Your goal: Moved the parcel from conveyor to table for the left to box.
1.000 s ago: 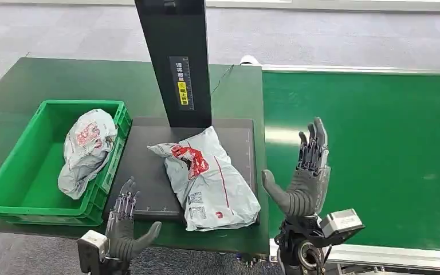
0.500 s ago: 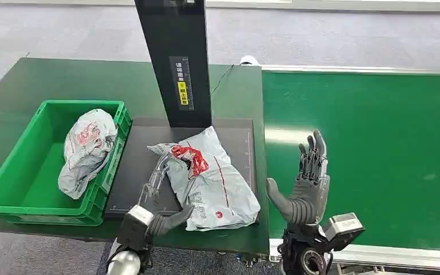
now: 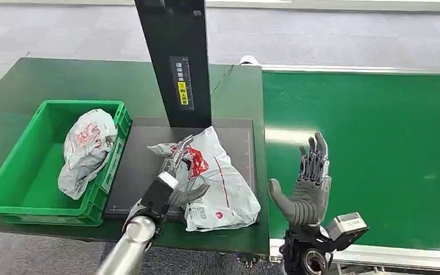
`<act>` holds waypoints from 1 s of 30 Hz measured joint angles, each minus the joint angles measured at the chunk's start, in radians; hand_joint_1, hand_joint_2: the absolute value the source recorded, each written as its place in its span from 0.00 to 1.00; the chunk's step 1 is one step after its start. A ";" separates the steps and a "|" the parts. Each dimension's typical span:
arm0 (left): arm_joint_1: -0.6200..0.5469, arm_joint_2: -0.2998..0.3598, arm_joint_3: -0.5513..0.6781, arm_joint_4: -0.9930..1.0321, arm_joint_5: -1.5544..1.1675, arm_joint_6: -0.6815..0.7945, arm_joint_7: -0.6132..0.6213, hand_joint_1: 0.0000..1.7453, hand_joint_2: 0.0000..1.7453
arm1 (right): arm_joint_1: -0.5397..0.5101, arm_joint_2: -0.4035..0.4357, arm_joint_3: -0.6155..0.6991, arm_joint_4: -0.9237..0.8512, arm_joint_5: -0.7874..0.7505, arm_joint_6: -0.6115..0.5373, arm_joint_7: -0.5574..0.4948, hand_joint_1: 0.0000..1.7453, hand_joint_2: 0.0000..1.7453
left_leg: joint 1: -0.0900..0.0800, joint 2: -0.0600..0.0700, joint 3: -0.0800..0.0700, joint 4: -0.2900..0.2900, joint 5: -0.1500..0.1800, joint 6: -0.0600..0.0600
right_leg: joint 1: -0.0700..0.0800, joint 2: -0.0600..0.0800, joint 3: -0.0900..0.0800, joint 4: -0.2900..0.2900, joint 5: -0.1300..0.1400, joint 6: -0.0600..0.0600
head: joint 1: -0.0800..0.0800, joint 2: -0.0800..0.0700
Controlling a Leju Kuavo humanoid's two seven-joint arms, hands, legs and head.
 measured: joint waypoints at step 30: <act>-0.070 0.096 -0.026 0.230 -0.073 0.052 0.003 0.96 1.00 | 0.013 0.000 -0.005 0.011 -0.037 0.029 0.000 0.00 1.00 | 0.000 0.000 0.001 0.000 0.000 0.000 | 0.000 0.000 0.001 0.000 0.000 0.000 | 0.000 0.000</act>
